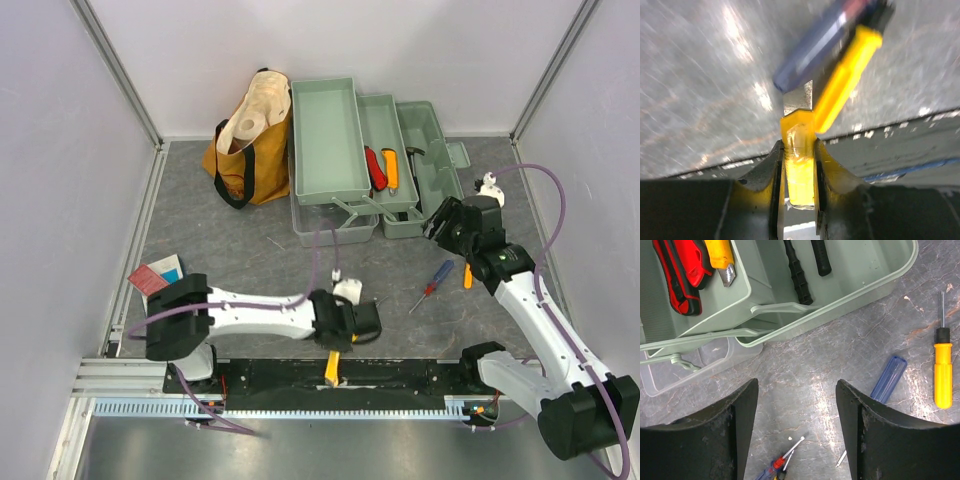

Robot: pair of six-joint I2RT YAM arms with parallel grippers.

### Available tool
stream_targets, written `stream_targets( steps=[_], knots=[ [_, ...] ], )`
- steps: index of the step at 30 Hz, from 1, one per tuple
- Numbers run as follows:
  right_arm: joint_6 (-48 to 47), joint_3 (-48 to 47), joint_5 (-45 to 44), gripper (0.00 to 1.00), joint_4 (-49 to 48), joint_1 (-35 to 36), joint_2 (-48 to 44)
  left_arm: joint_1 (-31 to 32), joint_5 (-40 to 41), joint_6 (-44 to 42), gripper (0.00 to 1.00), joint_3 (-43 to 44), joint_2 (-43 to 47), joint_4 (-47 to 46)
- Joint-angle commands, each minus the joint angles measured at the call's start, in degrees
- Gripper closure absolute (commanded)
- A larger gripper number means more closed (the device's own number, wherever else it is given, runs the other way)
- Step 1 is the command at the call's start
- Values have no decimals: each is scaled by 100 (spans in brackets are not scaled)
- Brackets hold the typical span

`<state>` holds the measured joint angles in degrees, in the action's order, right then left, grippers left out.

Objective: Pack the tool kit

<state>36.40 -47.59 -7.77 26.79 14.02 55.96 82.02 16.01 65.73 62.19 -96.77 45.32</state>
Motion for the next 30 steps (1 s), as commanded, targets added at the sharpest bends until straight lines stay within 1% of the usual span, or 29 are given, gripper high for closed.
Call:
stream_targets(
  steps=[1,4,8,11,15,19,20,24,30],
  knots=[
    [-177,-57,135,28,-217,-5,2,-773,325,-1140,98,-58,702,-681],
    [-300,-31,643,22,-445,-13,-120,-1344,26,-1668,98,-41,1045,-998],
    [-458,144,1908,17,-1094,-5,-349,-2004,-352,-2265,98,108,1511,-1157],
    [-275,390,2927,15,-1841,-5,-490,-2496,-747,-2617,98,293,1924,-1280],
    [366,751,4447,13,-3623,-5,-560,-3068,-1292,-2987,98,644,2486,-1420],
    [1070,936,5451,10,-5154,179,-525,-3394,-1872,-3216,98,1101,2883,-1500],
    [1045,884,5618,9,-5340,337,-516,-3412,-1978,-3251,98,1232,2935,-1535],
    [544,427,5550,9,-4973,970,-429,-3438,-2487,-3278,98,1637,3050,-1710],
    [491,-91,5391,10,-5130,1471,-288,-3429,-3094,-3225,98,2068,3059,-1992]
  ],
)
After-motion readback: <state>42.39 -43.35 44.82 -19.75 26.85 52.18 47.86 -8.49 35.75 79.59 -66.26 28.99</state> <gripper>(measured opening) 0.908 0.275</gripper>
